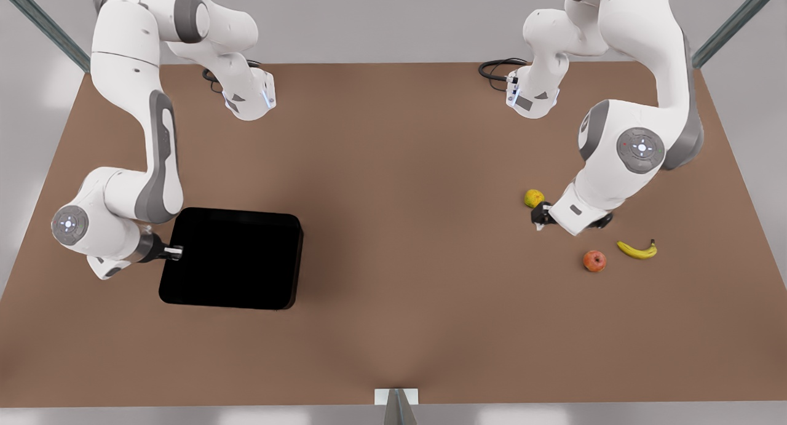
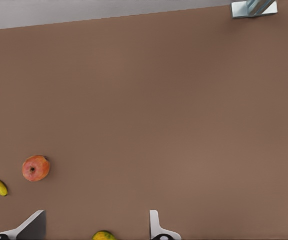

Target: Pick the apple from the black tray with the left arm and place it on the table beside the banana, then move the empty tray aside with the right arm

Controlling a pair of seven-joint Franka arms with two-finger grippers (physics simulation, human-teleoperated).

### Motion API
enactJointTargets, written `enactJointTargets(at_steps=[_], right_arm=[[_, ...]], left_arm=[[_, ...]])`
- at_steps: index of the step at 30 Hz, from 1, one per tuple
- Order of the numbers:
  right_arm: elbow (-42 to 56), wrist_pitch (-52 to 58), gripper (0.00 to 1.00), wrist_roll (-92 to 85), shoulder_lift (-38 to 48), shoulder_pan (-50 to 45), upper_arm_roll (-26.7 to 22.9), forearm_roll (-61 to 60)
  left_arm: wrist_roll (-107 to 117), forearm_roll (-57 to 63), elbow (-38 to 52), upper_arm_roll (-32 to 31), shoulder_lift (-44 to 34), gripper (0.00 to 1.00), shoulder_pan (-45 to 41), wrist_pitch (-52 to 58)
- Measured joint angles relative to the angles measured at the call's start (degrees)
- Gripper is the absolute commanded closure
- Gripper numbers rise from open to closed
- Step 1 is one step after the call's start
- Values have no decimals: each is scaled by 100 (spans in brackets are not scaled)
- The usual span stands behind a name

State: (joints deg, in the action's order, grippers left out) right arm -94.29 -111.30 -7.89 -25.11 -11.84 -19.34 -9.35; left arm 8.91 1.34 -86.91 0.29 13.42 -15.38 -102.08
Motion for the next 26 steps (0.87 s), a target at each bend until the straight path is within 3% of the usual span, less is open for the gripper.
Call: enactJointTargets(at_steps=[8,12,14,16,19,23,26], right_arm=[[858,-103,81,-1175,-1377,462,54,2],[920,-257,70,-1576,-1696,532,55,14],[929,-327,14,-1737,-1736,540,55,31],[1040,-386,0,-1856,-1735,543,57,80],[1513,-311,0,-1957,-1426,533,143,160],[2007,242,0,-1976,-546,893,1117,171],[2047,647,0,-1840,-241,937,1300,237]], left_arm=[[40,171,20,12,-94,0,-92,-18],[50,171,111,0,-84,0,-116,-17],[53,155,219,12,-68,0,-167,-22],[57,139,249,15,-63,0,-168,-24],[65,124,265,22,-61,0,-168,-24],[75,119,268,19,-63,0,-170,-25],[81,117,268,16,-63,0,-167,-25]])
